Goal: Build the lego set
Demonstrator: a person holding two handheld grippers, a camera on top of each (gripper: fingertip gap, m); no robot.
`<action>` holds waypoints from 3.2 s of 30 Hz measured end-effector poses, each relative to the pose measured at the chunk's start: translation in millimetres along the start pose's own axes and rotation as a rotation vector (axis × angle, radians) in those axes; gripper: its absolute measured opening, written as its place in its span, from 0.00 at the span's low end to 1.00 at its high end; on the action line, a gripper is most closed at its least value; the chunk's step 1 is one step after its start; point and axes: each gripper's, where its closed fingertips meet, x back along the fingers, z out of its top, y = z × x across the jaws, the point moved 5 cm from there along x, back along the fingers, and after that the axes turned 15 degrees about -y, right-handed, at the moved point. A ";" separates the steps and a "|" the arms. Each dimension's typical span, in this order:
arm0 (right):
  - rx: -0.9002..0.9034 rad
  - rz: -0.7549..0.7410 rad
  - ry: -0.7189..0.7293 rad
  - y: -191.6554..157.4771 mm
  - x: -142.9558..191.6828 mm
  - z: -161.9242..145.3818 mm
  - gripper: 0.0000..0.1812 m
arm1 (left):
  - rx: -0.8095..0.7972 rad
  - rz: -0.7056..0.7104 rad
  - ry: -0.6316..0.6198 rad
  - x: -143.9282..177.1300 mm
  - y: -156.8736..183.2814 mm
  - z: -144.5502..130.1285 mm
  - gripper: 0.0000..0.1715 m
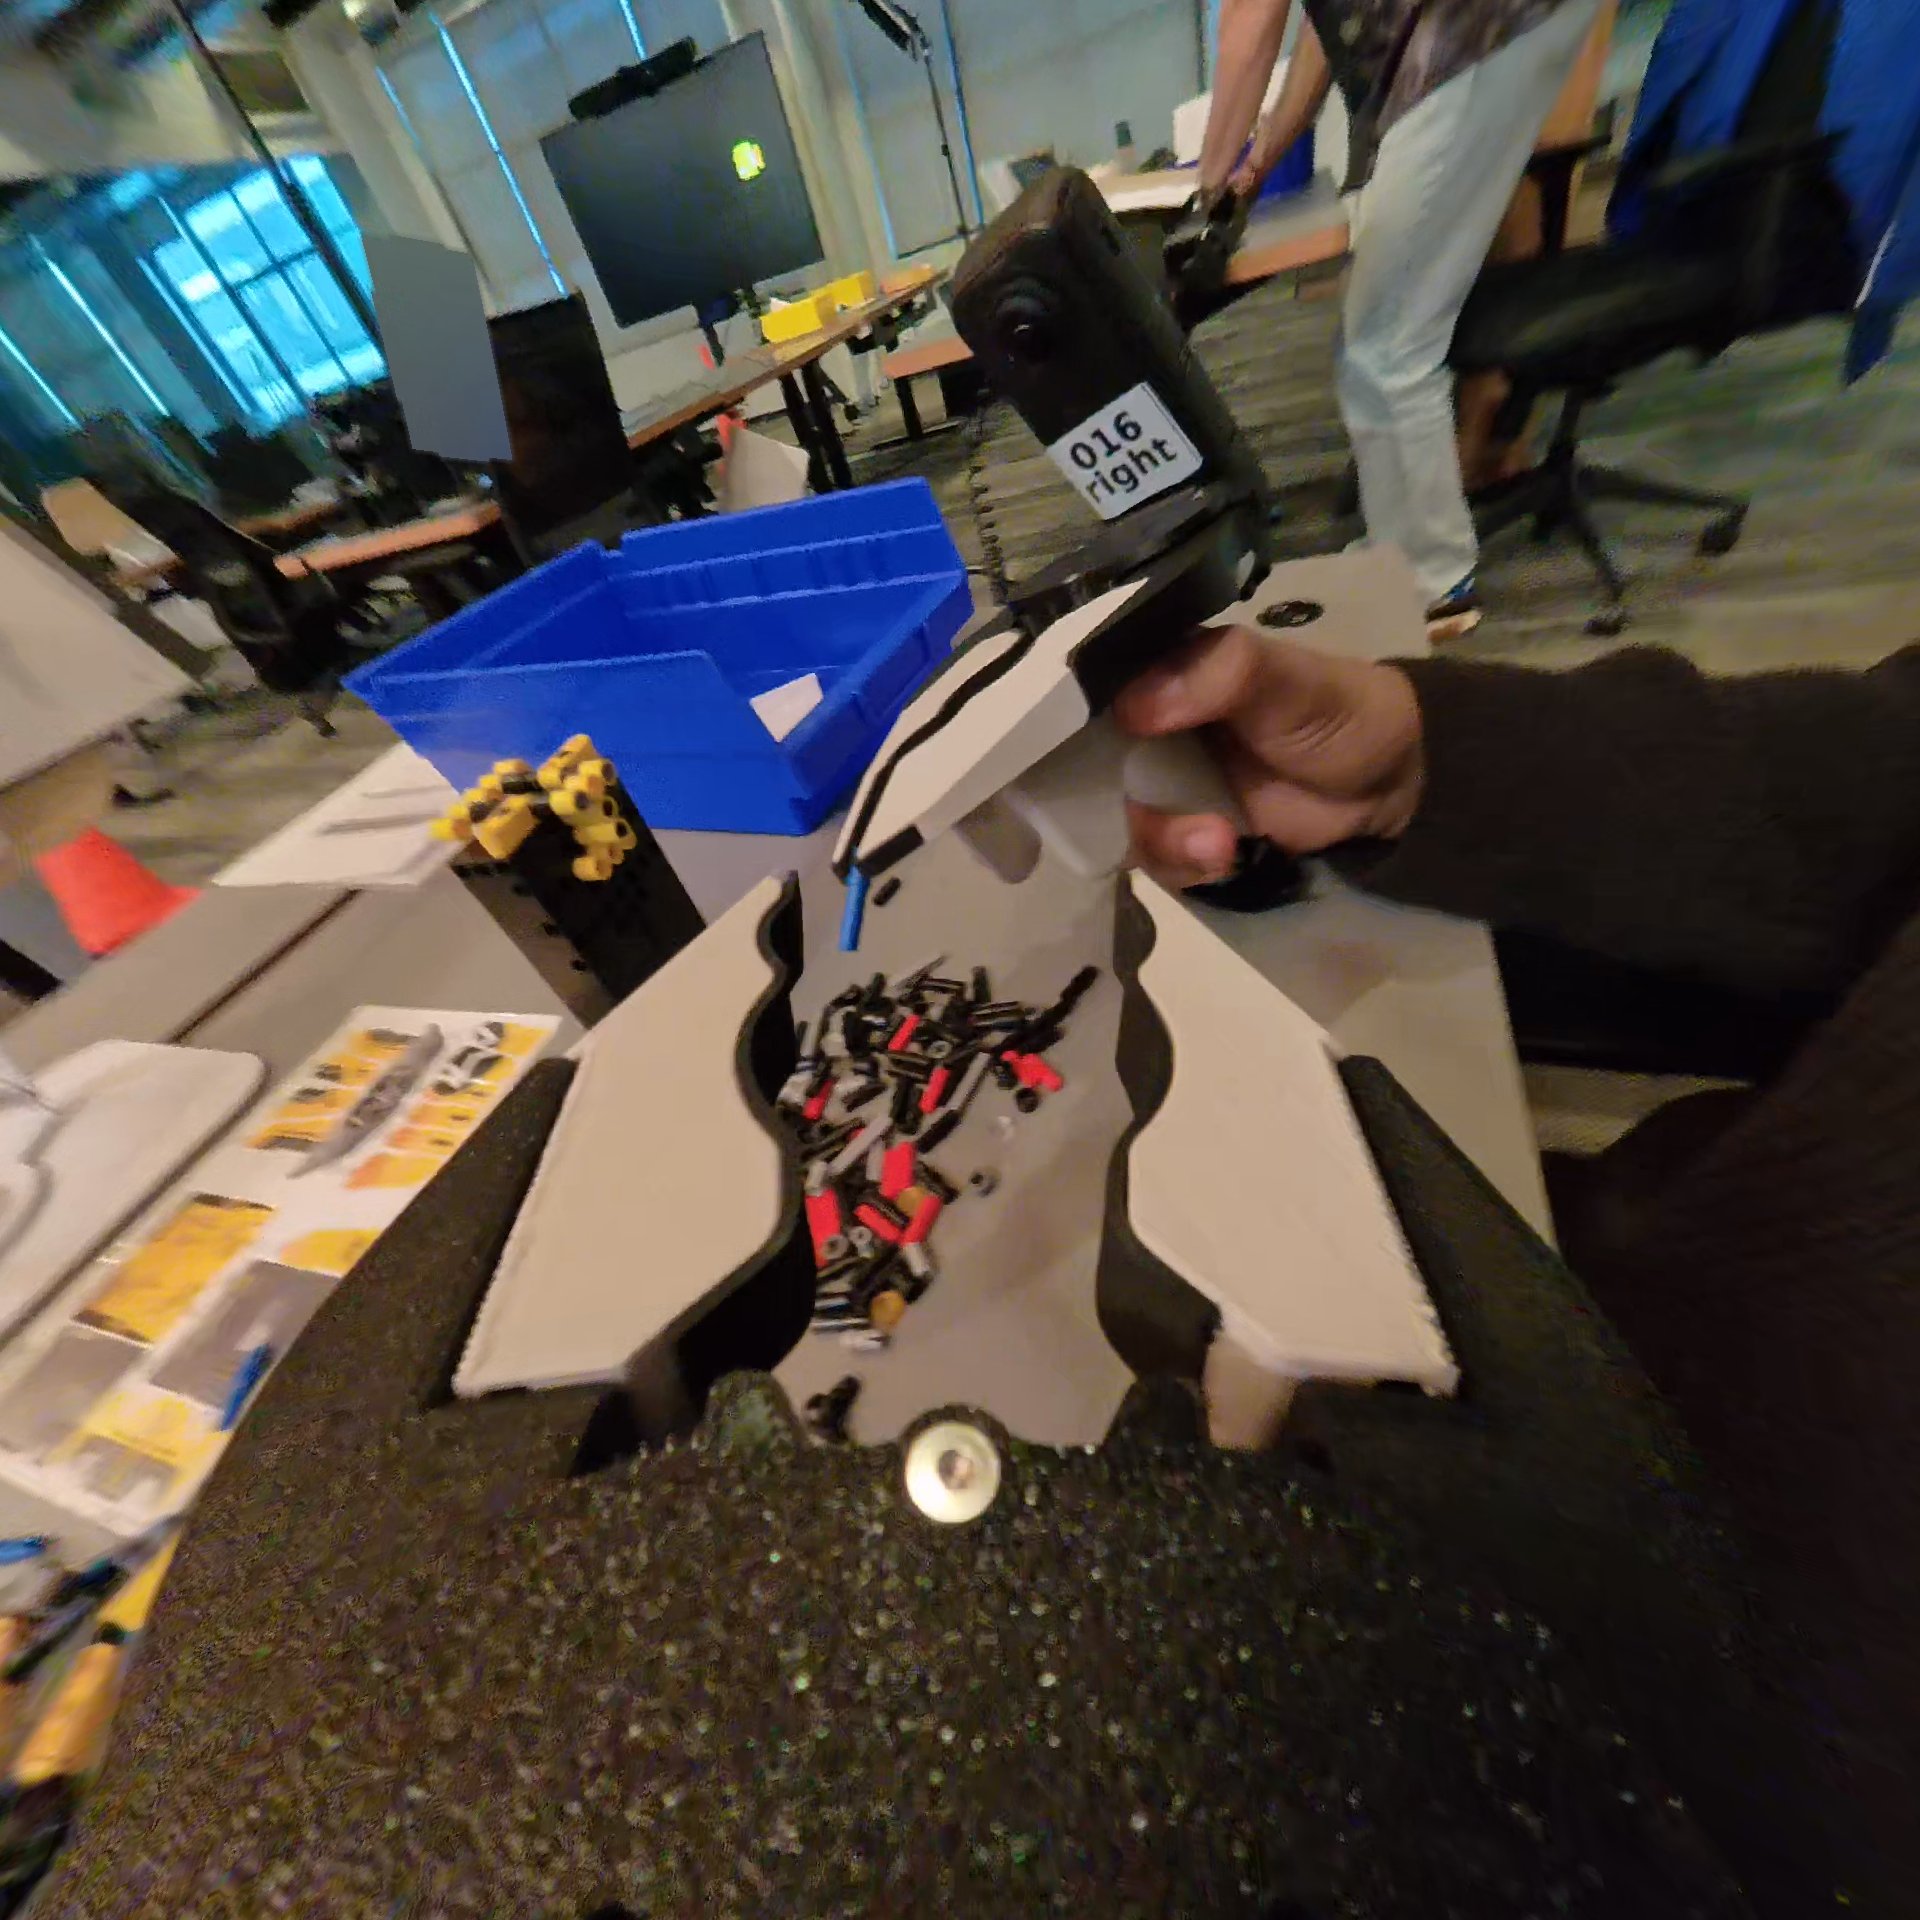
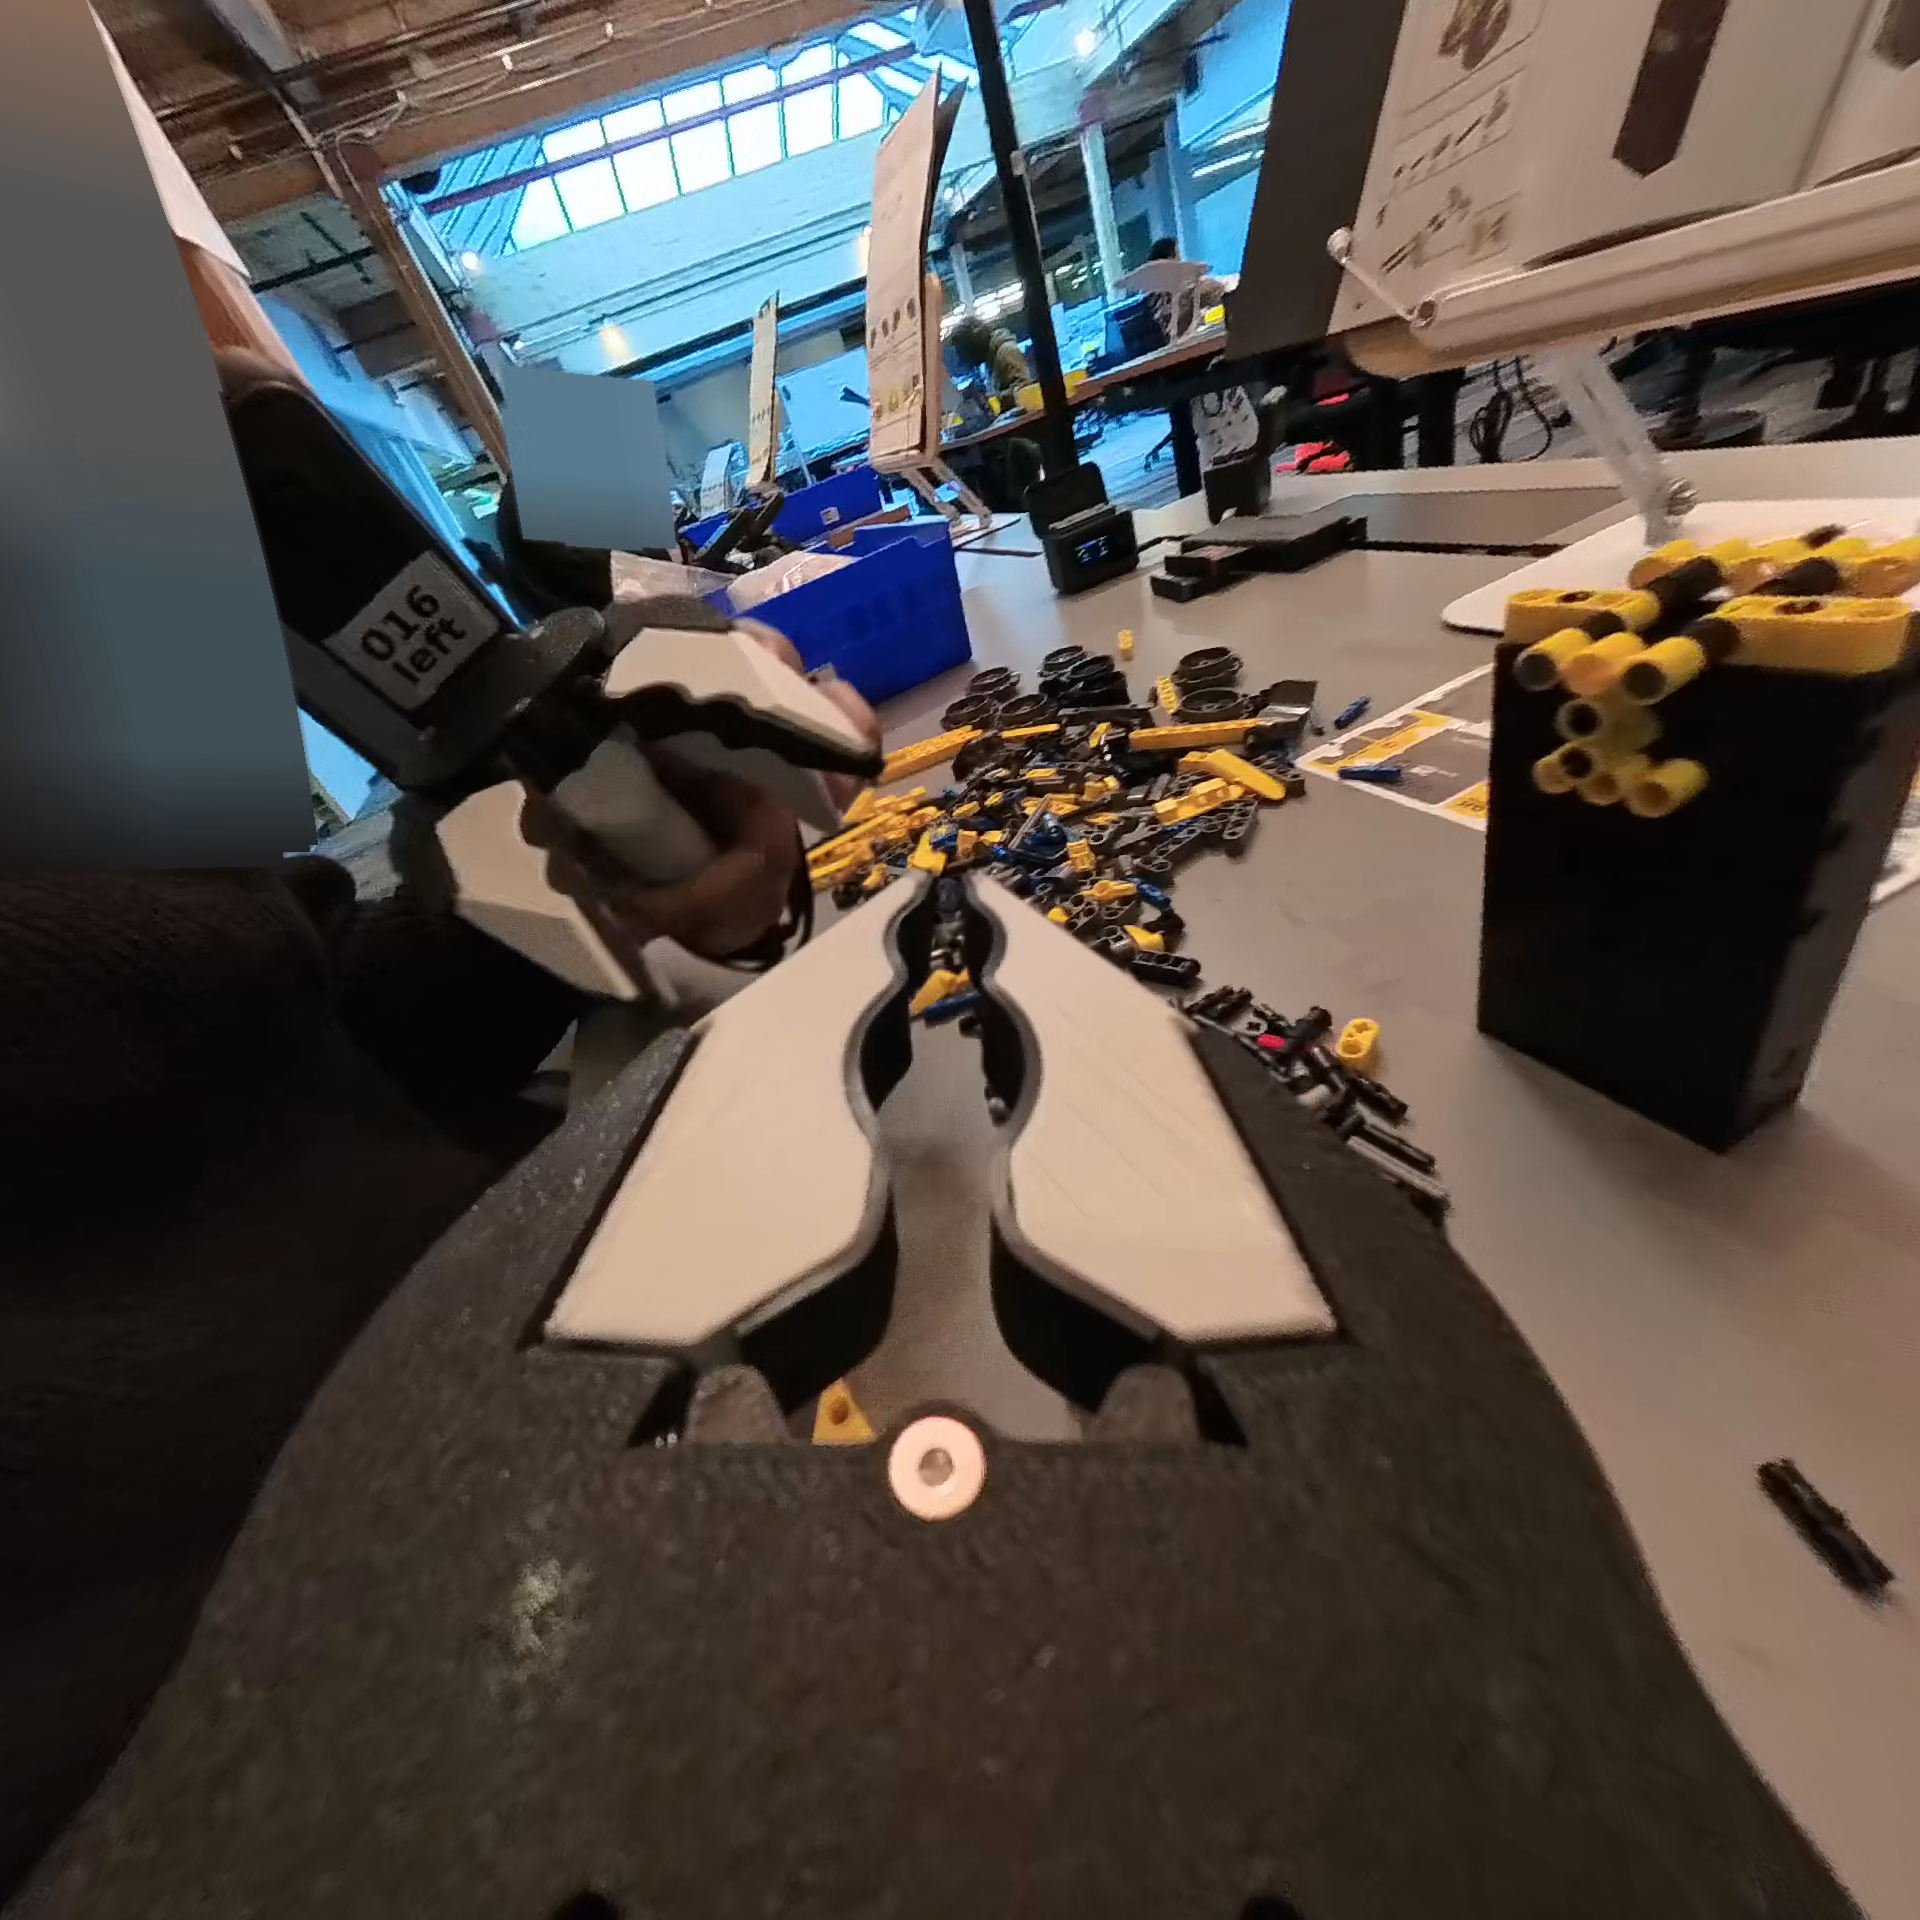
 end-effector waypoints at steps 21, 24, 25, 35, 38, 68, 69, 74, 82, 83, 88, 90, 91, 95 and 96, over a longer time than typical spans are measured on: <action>0.045 0.147 0.085 -19.4 7.3 8.3 0.03 | 0.540 -0.218 0.087 -1.3 -14.8 -2.3 0.29; 0.069 0.167 0.085 -24.2 7.0 8.7 0.03 | 0.624 -0.316 0.129 1.0 -15.7 -1.8 0.25; 0.076 0.173 0.086 -25.5 7.0 8.9 0.03 | 0.642 -0.334 0.136 1.1 -15.8 -2.1 0.24; 0.093 0.190 0.110 -29.1 9.9 11.1 0.03 | 0.609 -0.405 0.124 -5.2 -2.6 -2.4 0.10; 0.096 0.196 0.105 -30.1 9.1 10.5 0.03 | 0.600 -0.407 0.134 -4.2 -2.1 -0.9 0.07; 0.243 0.212 -0.006 -49.5 -9.4 -2.7 0.18 | 0.630 -0.583 0.089 13.3 -6.4 -15.2 0.02; 0.271 0.190 -0.027 -50.0 -11.5 -4.9 0.13 | 0.639 -0.600 0.083 15.3 -6.7 -17.0 0.02; 0.345 0.135 -0.003 -52.1 -9.7 -3.9 0.05 | 0.652 -0.670 0.044 18.5 -3.3 -23.3 0.02; 0.376 0.156 -0.017 -57.1 -10.9 -6.3 0.03 | 0.664 -0.709 0.042 16.5 0.7 -21.4 0.02; 0.376 0.160 -0.017 -57.6 -10.8 -6.4 0.02 | 0.666 -0.711 0.044 16.5 0.5 -21.3 0.02; 0.375 0.168 -0.017 -58.4 -10.9 -6.6 0.03 | 0.670 -0.728 0.047 16.6 1.8 -20.7 0.02; 0.372 0.170 -0.017 -58.3 -11.0 -6.6 0.03 | 0.674 -0.730 0.052 16.4 2.0 -19.9 0.02; 0.367 0.176 -0.015 -58.2 -10.6 -6.4 0.03 | 0.677 -0.733 0.053 16.3 2.1 -19.6 0.02; 0.358 0.186 -0.014 -58.3 -10.4 -6.2 0.03 | 0.682 -0.738 0.057 16.1 2.2 -19.1 0.02; 0.358 0.184 -0.015 -58.0 -10.6 -6.2 0.03 | 0.683 -0.737 0.057 16.1 1.9 -19.1 0.02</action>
